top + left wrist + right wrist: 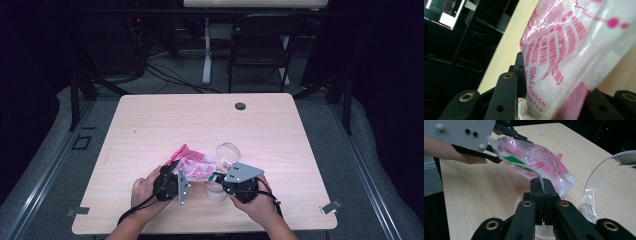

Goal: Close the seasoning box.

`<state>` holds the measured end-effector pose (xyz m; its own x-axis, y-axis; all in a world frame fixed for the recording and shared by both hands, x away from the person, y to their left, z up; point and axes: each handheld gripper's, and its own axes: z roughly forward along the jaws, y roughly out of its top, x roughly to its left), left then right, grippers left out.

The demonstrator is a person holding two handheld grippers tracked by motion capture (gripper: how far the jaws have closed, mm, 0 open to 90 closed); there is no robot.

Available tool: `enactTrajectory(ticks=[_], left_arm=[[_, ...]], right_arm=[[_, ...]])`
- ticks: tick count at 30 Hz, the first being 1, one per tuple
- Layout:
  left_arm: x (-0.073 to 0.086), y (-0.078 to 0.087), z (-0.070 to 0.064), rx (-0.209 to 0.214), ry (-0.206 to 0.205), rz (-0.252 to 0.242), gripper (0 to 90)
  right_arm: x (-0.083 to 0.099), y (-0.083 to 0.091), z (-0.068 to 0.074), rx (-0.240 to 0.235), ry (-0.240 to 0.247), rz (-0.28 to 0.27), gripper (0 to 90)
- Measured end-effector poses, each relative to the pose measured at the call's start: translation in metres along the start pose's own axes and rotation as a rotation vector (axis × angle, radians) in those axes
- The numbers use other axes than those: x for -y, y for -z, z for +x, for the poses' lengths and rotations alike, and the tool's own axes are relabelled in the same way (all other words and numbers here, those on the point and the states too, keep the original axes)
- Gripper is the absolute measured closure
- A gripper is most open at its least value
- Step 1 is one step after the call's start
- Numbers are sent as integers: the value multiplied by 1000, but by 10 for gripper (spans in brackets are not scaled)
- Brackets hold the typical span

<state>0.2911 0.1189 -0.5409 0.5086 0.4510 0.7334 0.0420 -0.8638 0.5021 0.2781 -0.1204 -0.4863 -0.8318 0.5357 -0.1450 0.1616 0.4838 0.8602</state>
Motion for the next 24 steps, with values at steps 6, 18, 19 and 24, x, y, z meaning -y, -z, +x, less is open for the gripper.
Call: enactTrajectory(ticks=[6, 18, 19, 24], left_arm=[[3, -3, 2, 66, 69, -2, 723], [9, -14, 2, 220, 192, -13, 731], [10, -15, 3, 232, 205, -13, 731], [14, -18, 5, 278, 258, -8, 732]], right_arm=[[-2, 0, 1, -5, 0, -14, 885], [-8, 3, 0, 12, -40, -92, 664], [-8, 4, -1, 0, -50, -102, 652], [-8, 6, -2, -7, -75, -123, 586]])
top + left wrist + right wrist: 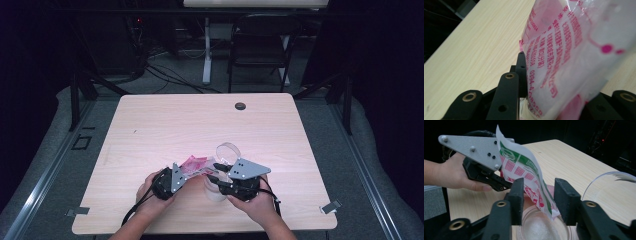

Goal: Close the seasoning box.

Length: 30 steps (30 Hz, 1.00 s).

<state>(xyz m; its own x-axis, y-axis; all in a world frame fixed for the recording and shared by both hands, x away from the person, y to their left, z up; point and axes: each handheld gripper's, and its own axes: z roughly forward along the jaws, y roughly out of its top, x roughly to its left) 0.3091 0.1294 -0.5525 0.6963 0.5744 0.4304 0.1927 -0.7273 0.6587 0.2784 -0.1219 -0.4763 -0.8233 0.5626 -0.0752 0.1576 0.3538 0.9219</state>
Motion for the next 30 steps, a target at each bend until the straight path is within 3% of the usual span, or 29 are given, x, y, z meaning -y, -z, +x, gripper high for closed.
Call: enactTrajectory(ticks=[7, 23, 24, 30], left_arm=[[2, -3, 2, 31, 26, 2, 733], [10, -6, 13, 87, 142, -7, 740], [12, -7, 15, 110, 181, -16, 741], [19, -9, 25, 162, 293, -31, 742]], right_arm=[[0, 0, -1, -5, -13, -14, 527], [-1, 2, -2, 17, -31, -37, 478], [-2, 2, -2, 18, -33, -44, 478], [-2, 4, -3, 18, -47, -52, 482]])
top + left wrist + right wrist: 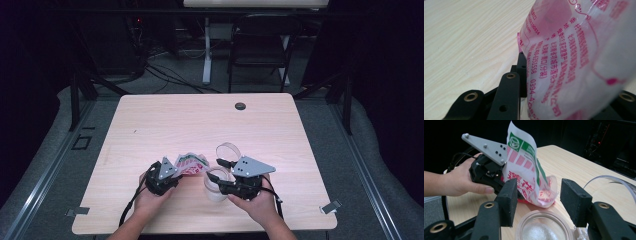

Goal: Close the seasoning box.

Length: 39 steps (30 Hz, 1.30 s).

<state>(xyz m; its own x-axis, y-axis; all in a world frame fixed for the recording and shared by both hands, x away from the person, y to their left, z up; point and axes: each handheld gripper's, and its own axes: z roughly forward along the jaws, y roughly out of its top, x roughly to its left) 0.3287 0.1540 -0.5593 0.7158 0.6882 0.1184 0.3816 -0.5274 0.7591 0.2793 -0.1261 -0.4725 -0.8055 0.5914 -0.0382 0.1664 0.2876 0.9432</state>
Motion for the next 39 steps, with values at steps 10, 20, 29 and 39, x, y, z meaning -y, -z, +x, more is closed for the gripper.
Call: enactTrajectory(ticks=[10, 20, 29, 39], left_arm=[[4, 7, 18, 21, 119, -41, 755], [10, 24, 36, -75, 209, -89, 751], [18, 39, 57, -167, 305, -108, 747], [31, 55, 74, -271, 336, -78, 747]], right_arm=[[0, 2, -3, 12, -6, 4, 484], [0, 4, -7, 31, -29, -8, 475], [1, 4, -7, 29, -33, -4, 484], [-1, 0, -11, 35, -42, -5, 471]])
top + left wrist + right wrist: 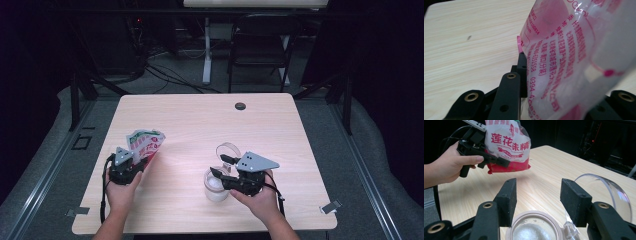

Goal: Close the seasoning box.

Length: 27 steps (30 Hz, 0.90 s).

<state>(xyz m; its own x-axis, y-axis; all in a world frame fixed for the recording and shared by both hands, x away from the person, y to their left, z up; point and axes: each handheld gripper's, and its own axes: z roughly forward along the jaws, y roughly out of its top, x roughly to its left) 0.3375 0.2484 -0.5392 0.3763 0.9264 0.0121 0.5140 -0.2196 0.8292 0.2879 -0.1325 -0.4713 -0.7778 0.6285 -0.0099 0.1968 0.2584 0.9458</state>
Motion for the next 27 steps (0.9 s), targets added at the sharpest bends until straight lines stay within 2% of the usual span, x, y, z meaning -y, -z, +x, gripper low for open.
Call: enactTrajectory(ticks=[1, 2, 5, 8, 9, 11, 18, 20, 24, 27], left_arm=[[0, 0, 0, 0, 0, 0, 747], [1, 3, 3, -26, -8, 16, 747], [2, 4, 7, -46, -12, 22, 747], [5, 5, 13, -98, -24, 41, 746], [5, 5, 13, -98, -24, 41, 747], [6, 4, 18, -126, -26, 54, 746], [12, 0, 29, -156, 16, 73, 747], [14, 0, 32, -157, 40, 77, 746], [18, -2, 38, -157, 61, 97, 742], [19, -2, 40, -155, 86, 92, 735]], right_arm=[[0, 0, 0, 0, 0, 0, 471], [0, -2, 0, -3, 1, 2, 470], [-1, -5, 1, -8, 5, 6, 470], [-2, -6, 1, -11, 5, 6, 470], [-2, -6, 1, -11, 5, 6, 470], [-2, -6, 0, -8, 2, 4, 470], [-1, -7, 1, -8, 8, 12, 470], [-1, -7, 1, -10, 7, 11, 470], [-1, -9, 0, -10, 4, 14, 470], [0, -10, 0, -12, 4, 16, 470]])
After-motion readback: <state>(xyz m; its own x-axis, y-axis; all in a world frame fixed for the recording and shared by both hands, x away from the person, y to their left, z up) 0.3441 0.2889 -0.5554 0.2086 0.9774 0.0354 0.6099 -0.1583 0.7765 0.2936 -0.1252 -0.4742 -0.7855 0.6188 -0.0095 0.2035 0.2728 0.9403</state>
